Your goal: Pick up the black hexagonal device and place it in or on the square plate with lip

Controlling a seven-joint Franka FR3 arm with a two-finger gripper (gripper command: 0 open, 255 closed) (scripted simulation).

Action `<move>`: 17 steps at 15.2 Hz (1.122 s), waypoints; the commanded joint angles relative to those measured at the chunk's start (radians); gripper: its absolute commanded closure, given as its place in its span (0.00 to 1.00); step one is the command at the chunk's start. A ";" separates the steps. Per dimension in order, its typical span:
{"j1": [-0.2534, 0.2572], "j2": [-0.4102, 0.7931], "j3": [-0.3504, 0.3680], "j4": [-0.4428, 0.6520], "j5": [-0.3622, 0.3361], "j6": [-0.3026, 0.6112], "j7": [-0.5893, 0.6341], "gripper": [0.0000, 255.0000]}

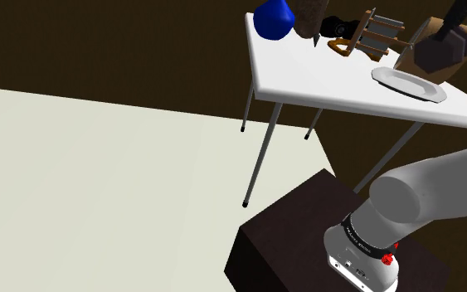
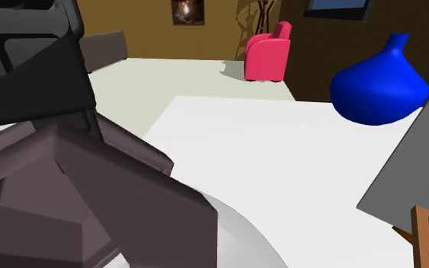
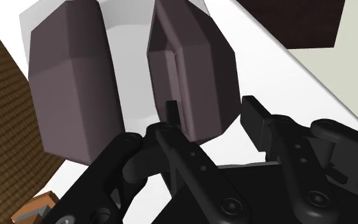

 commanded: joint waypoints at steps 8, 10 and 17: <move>-0.015 -0.070 0.004 -0.184 -0.021 0.119 0.022 1.00; -0.018 -0.082 0.003 -0.221 -0.025 0.144 0.025 1.00; -0.021 -0.093 0.002 -0.257 -0.030 0.169 0.029 1.00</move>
